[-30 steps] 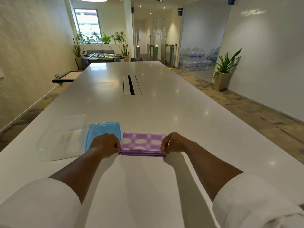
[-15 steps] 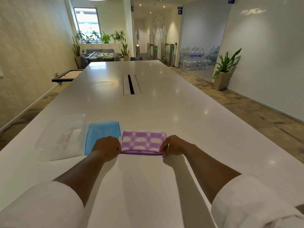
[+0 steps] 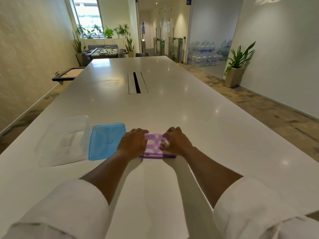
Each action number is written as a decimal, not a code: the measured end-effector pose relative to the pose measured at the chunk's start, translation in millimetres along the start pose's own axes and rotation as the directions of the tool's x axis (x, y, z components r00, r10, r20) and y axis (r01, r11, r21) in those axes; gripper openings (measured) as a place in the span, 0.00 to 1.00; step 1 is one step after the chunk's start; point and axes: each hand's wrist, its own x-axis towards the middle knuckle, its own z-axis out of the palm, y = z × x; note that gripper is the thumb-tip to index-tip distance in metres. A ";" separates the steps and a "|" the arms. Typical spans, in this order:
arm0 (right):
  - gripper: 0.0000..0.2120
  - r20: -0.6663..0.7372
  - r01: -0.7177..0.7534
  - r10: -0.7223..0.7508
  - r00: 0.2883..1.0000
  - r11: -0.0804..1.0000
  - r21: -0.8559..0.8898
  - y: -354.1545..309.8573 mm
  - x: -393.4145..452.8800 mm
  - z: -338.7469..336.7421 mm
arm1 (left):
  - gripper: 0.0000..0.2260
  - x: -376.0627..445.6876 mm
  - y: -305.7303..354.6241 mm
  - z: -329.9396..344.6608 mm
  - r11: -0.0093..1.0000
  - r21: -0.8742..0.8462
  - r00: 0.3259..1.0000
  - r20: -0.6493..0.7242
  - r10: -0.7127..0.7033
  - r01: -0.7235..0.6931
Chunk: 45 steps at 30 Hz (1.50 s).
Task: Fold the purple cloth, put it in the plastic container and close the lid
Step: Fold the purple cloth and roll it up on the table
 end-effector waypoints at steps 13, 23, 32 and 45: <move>0.29 0.170 -0.020 0.039 0.985 0.993 -0.113 -17.1 14.4 43.6 | 0.24 -5.1 7.4 53.7 0.999 0.040 0.982 0.188 -0.032 0.025; 0.29 0.272 -0.040 0.080 0.959 0.988 -0.150 -10.0 5.7 52.6 | 0.25 -10.0 -1.2 73.4 0.998 0.063 0.976 0.218 -0.025 0.011; 0.48 0.177 -0.399 0.362 0.915 0.876 0.272 -8.9 21.7 34.8 | 0.26 -8.3 9.5 70.1 0.994 0.028 0.965 0.239 -0.108 0.104; 0.10 0.404 -0.719 0.596 0.694 0.552 0.422 7.8 24.2 -7.6 | 0.25 1.2 46.0 60.8 0.960 -0.072 0.949 0.186 -0.254 0.271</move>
